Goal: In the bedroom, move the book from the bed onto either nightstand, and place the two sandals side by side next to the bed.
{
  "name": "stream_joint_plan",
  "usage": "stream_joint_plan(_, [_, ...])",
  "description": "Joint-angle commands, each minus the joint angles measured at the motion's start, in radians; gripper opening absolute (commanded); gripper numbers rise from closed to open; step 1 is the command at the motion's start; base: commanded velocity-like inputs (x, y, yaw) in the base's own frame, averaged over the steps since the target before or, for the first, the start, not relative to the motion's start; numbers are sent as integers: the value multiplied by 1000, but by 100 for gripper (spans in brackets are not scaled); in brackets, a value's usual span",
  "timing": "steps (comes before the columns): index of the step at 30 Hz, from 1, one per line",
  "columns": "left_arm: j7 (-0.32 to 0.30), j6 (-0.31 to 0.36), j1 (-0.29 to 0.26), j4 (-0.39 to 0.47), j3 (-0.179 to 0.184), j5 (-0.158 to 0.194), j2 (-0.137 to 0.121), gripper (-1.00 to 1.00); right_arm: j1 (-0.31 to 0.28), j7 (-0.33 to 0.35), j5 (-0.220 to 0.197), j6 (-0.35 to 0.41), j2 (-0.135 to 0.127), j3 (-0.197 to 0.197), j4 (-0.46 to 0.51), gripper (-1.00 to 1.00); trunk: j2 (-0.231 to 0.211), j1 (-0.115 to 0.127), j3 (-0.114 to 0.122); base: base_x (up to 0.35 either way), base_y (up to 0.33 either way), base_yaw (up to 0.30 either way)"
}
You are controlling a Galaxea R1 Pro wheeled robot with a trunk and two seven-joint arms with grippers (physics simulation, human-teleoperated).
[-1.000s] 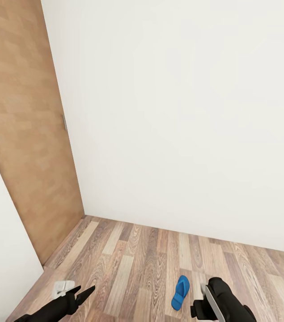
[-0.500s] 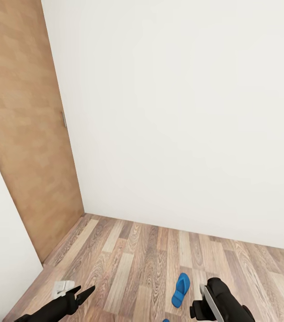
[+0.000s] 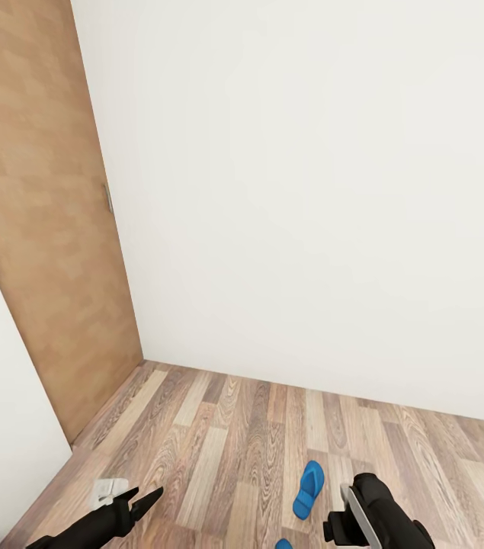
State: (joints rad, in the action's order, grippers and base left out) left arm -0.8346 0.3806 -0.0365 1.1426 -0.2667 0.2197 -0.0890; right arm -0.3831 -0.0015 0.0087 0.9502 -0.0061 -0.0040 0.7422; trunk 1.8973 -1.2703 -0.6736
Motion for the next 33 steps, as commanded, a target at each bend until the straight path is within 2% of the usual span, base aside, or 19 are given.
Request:
stream_joint_plan(1, [-2, 9, 0, 0, 0, 7, 0, 100, 0, 0, 1, 3, 0, 0, 3, 100, 8, -4, -4, 0, 0, 0])
stream_joint_plan(13, [-3, 9, 0, 0, 1, 6, 0, 100, 0, 0, 1, -6, -7, -4, 74, 100, 92, -50, -42, 0, 0, 0])
stream_joint_plan(15, [-3, 9, 0, 0, 1, 6, 0, 100, 0, 1, 1, -6, -32, -10, 85, 100, 106, -57, -48, 0, 0, 0])
stream_joint_plan(16, [-3, 9, 0, 0, 1, 6, 0, 100, 0, 2, -2, -7, -62, -12, 89, 100, 113, -61, -51, 0, 0, 0])
stream_joint_plan(18, [-3, 9, 0, 0, 1, 6, 0, 100, 0, 2, -5, -7, -94, -14, 92, 100, 127, -69, -58, 0, 0, 0])
stream_joint_plan(20, [-3, 9, 0, -1, 1, 6, 0, 100, 0, 4, -8, -7, -137, -15, 96, 100, 141, -77, -64, 0, 0, 0])
stream_joint_plan(21, [-3, 9, 0, 0, 1, 5, 0, 100, 0, 4, -9, -7, -149, -15, 97, 100, 148, -80, -67, 0, 0, 0])
stream_joint_plan(25, [-3, 9, 0, 0, 2, 5, 0, 100, 0, 4, -10, -7, -162, -15, 97, 100, 176, -96, -79, 0, 0, 0])
stream_joint_plan(33, [-3, 9, 0, -1, 1, 5, 0, 100, 0, 5, -9, -7, -170, -15, 97, 100, 232, -126, -105, 0, 0, 0])
